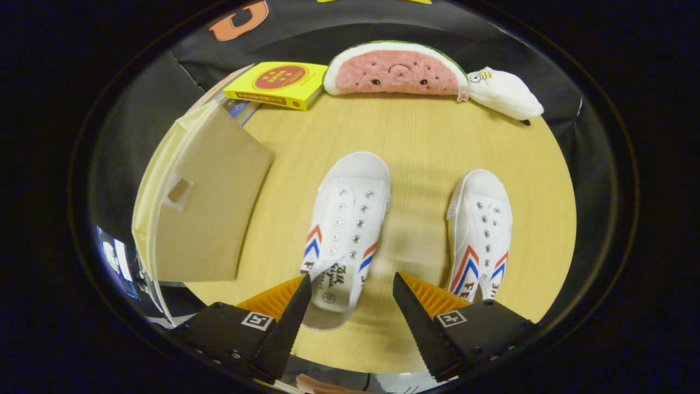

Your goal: Open the storage box then place both shoes into the box .Put the left shoe in first, then the right shoe, with the right side of both shoes facing outward in a uniform manner.

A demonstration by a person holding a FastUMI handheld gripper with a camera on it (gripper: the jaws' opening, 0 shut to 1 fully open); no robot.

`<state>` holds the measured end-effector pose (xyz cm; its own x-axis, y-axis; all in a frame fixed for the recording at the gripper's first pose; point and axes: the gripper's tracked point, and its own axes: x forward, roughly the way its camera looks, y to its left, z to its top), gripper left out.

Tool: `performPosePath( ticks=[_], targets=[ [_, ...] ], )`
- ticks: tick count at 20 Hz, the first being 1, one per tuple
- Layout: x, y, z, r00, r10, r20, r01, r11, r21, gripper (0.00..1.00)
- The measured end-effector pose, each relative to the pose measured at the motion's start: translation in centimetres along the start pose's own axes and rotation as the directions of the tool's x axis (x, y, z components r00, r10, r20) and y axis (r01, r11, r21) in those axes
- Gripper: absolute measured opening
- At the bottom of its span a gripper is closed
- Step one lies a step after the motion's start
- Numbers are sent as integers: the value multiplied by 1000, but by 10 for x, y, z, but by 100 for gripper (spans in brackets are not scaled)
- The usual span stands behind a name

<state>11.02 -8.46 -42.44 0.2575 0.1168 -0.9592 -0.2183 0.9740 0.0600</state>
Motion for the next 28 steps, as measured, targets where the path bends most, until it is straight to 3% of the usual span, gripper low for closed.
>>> performPosePath(
  ticks=[2, 4, 6, 8, 9, 16, 22, 28],
  targets=[
    [15, -20, 1, 995, -99, -10, 99, 995, -12, 83],
    [27, -11, 4, 999, -52, -9, 52, 999, 4, 77],
    [36, 4, 4, 999, 52, -10, -52, 998, 24, 57],
    [36, 8, 4, 995, 98, -2, -97, 990, 103, 7],
    [35, 9, 6, 992, 122, 5, -122, 985, 126, 0],
    [8, 11, -7, 961, 269, 57, -275, 933, 234, 0],
    [-61, 22, 9, 949, 262, 174, -296, 929, 220, 0],
    [-136, 99, 37, 921, 286, 265, -330, 933, 143, 0]
  ],
)
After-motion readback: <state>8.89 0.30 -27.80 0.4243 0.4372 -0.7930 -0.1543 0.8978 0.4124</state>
